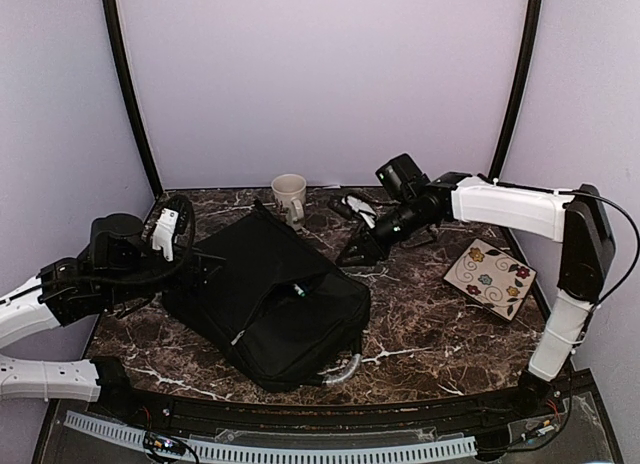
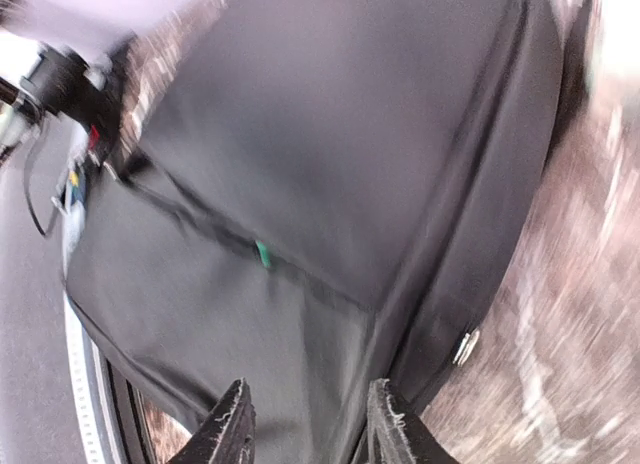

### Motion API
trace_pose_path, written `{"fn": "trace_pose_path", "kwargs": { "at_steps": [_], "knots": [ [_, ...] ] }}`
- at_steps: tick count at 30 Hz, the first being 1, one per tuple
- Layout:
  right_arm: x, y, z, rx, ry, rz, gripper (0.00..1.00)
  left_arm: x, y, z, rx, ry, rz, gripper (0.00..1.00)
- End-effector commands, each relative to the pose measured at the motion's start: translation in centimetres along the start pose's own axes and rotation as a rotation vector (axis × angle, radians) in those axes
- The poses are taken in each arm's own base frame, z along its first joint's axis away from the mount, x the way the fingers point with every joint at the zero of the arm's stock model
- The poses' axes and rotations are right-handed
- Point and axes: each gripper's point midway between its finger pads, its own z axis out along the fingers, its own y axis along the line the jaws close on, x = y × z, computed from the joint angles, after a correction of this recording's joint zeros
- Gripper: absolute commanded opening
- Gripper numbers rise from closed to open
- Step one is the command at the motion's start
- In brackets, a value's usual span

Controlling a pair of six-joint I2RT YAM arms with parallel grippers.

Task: Pack the student bag
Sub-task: Move the student bag to the center of the board, then adjust the student bag at the center of the board.

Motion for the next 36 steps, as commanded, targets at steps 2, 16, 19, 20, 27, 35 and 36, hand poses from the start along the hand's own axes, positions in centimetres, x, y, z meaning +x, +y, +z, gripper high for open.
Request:
{"fn": "trace_pose_path", "kwargs": {
  "at_steps": [2, 16, 19, 20, 27, 35, 36],
  "knots": [
    [-6.8, 1.5, -1.5, -0.073, -0.135, -0.082, 0.41, 4.3, 7.6, -0.9, -0.394, 0.044, -0.296, 0.68],
    [-7.6, 4.0, 10.7, -0.18, -0.002, -0.082, 0.35, 8.5, 10.3, 2.2, -0.373, 0.047, -0.492, 0.66],
    [-4.1, 2.2, 12.4, -0.065, 0.078, -0.079, 0.32, 8.6, 10.8, 3.3, -0.388, 0.051, -0.463, 0.65],
    [-3.1, 1.7, 12.9, -0.032, 0.089, -0.086, 0.32, 8.5, 11.2, 3.7, -0.398, 0.051, -0.455, 0.65],
    [0.3, -1.1, 13.0, 0.112, 0.186, -0.124, 0.32, 8.2, 13.7, 6.2, -0.424, 0.104, -0.413, 0.64],
    [-8.7, 3.3, 5.3, 0.155, -0.08, -0.315, 0.37, 5.5, 13.5, 5.1, -0.424, 0.116, -0.331, 0.65],
    [-9.4, 4.0, 4.7, 0.148, -0.095, -0.331, 0.37, 5.5, 13.4, 4.6, -0.426, 0.12, -0.333, 0.65]
  ]
}}
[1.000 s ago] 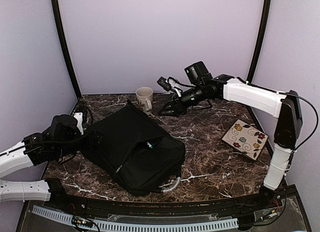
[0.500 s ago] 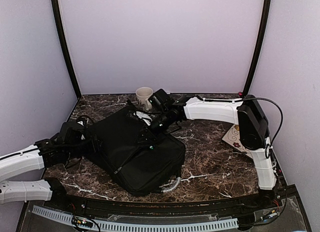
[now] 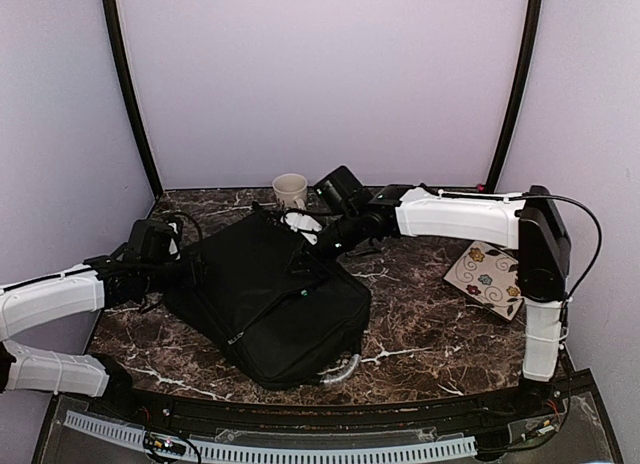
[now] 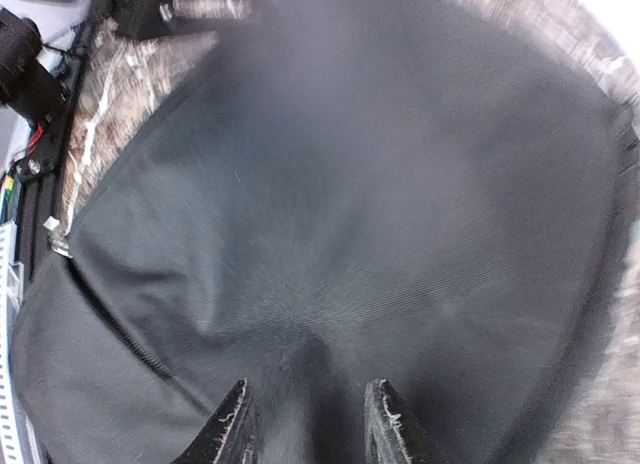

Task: Pack the student bag
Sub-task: Adjust the student bag at the center of the board, then grab the second largest pocket of the student bag.

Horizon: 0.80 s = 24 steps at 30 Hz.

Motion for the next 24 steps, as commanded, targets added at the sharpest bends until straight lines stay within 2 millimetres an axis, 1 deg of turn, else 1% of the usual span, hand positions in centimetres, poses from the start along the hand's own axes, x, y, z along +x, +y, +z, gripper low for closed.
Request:
{"fn": "trace_pose_path", "kwargs": {
  "at_steps": [1, 3, 5, 6, 7, 8, 11, 14, 18, 20, 24],
  "knots": [
    [-5.3, 1.2, -5.5, 0.049, -0.126, -0.118, 0.38, -1.8, -0.4, -2.5, 0.02, -0.026, 0.03, 0.65],
    [-6.3, 2.7, -5.8, 0.006, -0.129, -0.138, 0.4, -1.4, -0.4, -3.3, 0.035, -0.003, 0.009, 0.65],
    [-6.5, 4.8, -5.3, -0.05, -0.098, -0.177, 0.41, -0.5, -0.4, -3.9, 0.047, 0.029, -0.017, 0.66],
    [-6.2, 6.3, -4.5, -0.071, -0.063, -0.199, 0.41, 0.0, -0.4, -4.1, 0.059, 0.045, -0.03, 0.66],
    [-6.1, 7.3, -3.7, -0.074, -0.039, -0.222, 0.4, 0.5, -0.4, -4.2, 0.068, 0.062, -0.042, 0.66],
    [-5.8, 8.1, -2.7, -0.071, -0.014, -0.242, 0.39, 1.2, -0.3, -4.2, 0.071, 0.083, -0.055, 0.66],
    [-5.3, 10.4, -0.6, -0.039, 0.037, -0.308, 0.36, 2.4, -0.1, -4.6, 0.08, 0.115, -0.107, 0.66],
    [-4.5, 12.4, 1.5, 0.002, 0.094, -0.391, 0.35, 3.1, 0.3, -4.6, 0.084, 0.111, -0.127, 0.66],
    [-3.0, 14.1, 3.7, 0.086, 0.176, -0.49, 0.35, 3.5, 1.0, -4.4, 0.059, 0.103, -0.127, 0.66],
    [-2.3, 14.9, 4.8, 0.134, 0.208, -0.536, 0.35, 3.6, 1.0, -4.2, 0.06, 0.101, -0.129, 0.66],
    [-1.5, 15.3, 6.4, 0.252, 0.246, -0.605, 0.36, 3.9, 0.9, -3.6, 0.064, 0.1, -0.126, 0.66]
  ]
}}
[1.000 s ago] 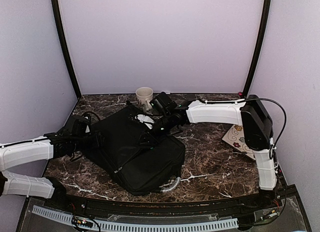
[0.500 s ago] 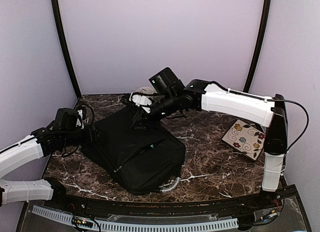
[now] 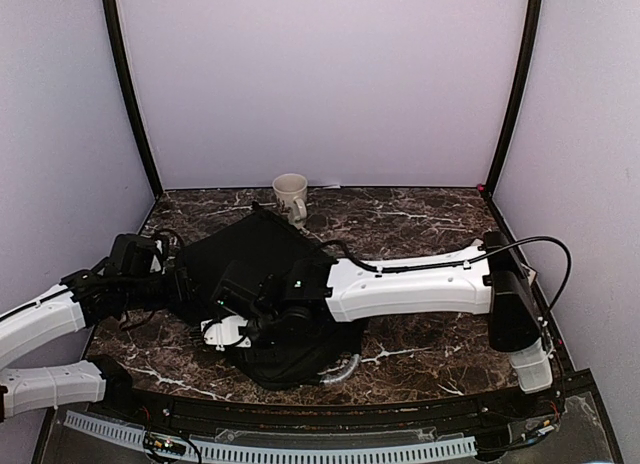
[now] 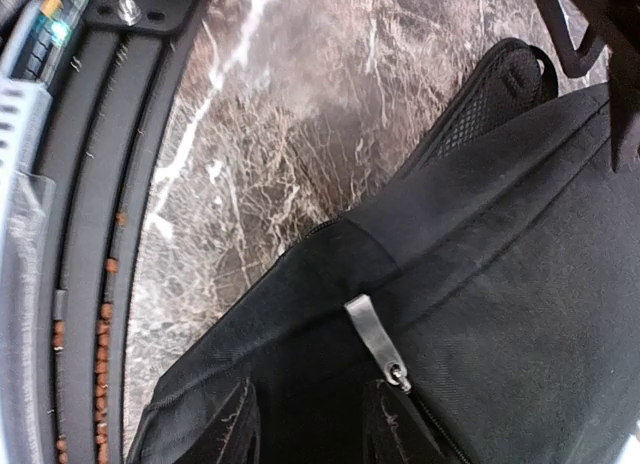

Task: Pack the student bag
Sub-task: Grab the second largest pocket of the student bag.

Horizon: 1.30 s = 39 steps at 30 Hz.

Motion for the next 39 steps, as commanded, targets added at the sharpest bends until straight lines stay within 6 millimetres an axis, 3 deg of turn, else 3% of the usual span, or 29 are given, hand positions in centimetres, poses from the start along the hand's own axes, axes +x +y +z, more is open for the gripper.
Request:
{"fn": "trace_pose_path", "kwargs": {
  "at_steps": [1, 9, 15, 24, 29, 39],
  "knots": [
    [-0.6, -1.5, 0.3, 0.197, 0.054, -0.064, 0.36, 0.5, 0.4, 0.8, -0.007, 0.007, -0.009, 0.66],
    [-1.2, -1.9, 1.1, 0.327, 0.063, -0.095, 0.37, 1.0, 0.5, 1.5, -0.005, 0.018, 0.001, 0.66],
    [-1.6, -1.2, 2.1, 0.306, 0.063, -0.113, 0.37, 0.7, 0.1, 1.9, 0.008, 0.017, 0.01, 0.66],
    [-0.4, -1.3, 4.0, 0.348, 0.111, -0.135, 0.39, 0.3, -0.3, 2.0, 0.019, 0.006, 0.012, 0.66],
    [0.0, -2.0, 4.2, 0.414, 0.127, -0.16, 0.39, 0.3, -0.4, 2.1, 0.023, 0.006, 0.014, 0.66],
    [-1.2, -3.5, 1.3, 0.495, 0.086, -0.147, 0.16, 0.5, -0.4, 2.5, 0.025, 0.015, 0.023, 0.67]
  ]
}}
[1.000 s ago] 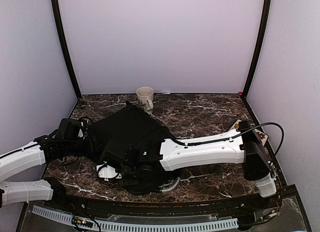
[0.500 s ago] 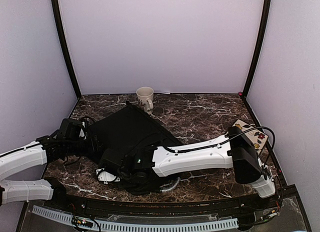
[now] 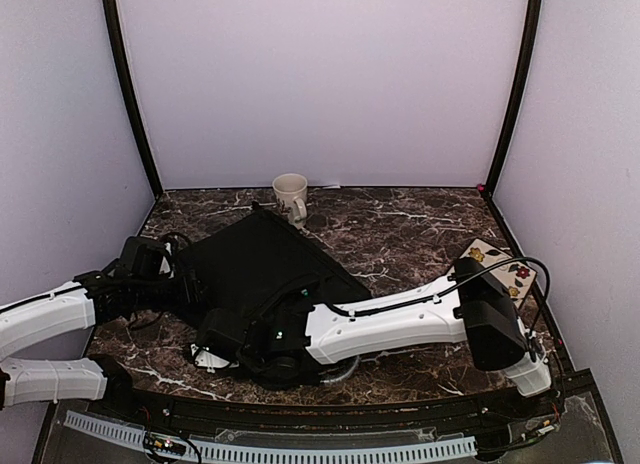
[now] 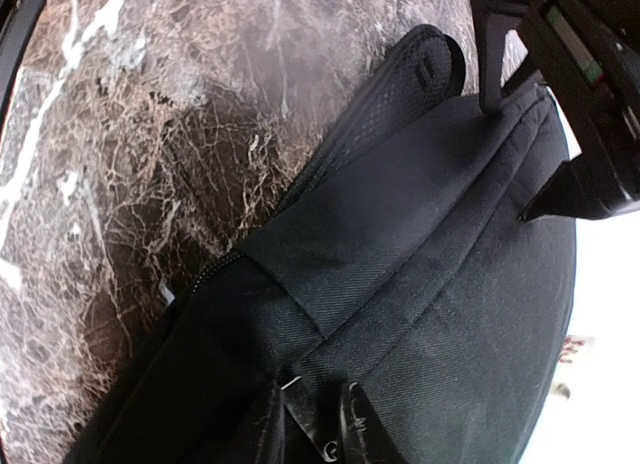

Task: Pack the student bag
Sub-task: Grab the second largest pocket of the student bag, then hold the student bag at the center of the board.

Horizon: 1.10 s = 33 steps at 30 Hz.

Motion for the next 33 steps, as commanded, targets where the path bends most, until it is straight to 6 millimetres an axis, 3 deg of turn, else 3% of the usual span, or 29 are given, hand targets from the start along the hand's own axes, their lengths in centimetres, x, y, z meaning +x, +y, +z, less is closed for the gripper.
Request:
{"fn": "trace_pose_path", "kwargs": {
  "at_steps": [1, 5, 11, 14, 21, 26, 29, 33],
  "knots": [
    [-0.4, -2.6, -1.7, 0.077, -0.024, 0.035, 0.11, -0.2, -0.2, 0.3, 0.008, -0.001, 0.017, 0.68],
    [-0.4, -3.1, -2.4, 0.07, -0.041, 0.061, 0.0, -0.1, -0.2, 0.3, 0.008, 0.005, 0.022, 0.68],
    [0.4, -5.5, -4.4, -0.006, -0.129, 0.223, 0.0, -0.2, -0.2, -0.4, 0.011, -0.006, 0.019, 0.67],
    [1.3, -7.0, -5.2, -0.091, -0.188, 0.352, 0.0, -0.2, -1.1, -1.1, 0.057, 0.009, 0.004, 0.67],
    [3.3, -8.4, -4.4, -0.413, -0.321, 0.673, 0.0, -0.1, -3.3, -3.3, 0.187, 0.031, -0.087, 0.67],
    [4.1, -9.3, -4.1, -0.593, -0.416, 0.85, 0.0, 0.3, -4.9, -4.7, 0.264, 0.026, -0.18, 0.74],
    [4.5, -9.2, -3.9, -0.63, -0.428, 0.889, 0.0, 1.2, -5.7, -4.4, 0.297, 0.044, -0.258, 0.86],
    [5.0, -9.6, -3.9, -0.633, -0.443, 0.931, 0.0, 3.5, -7.1, -3.6, 0.305, 0.092, -0.325, 0.85]
  ]
}}
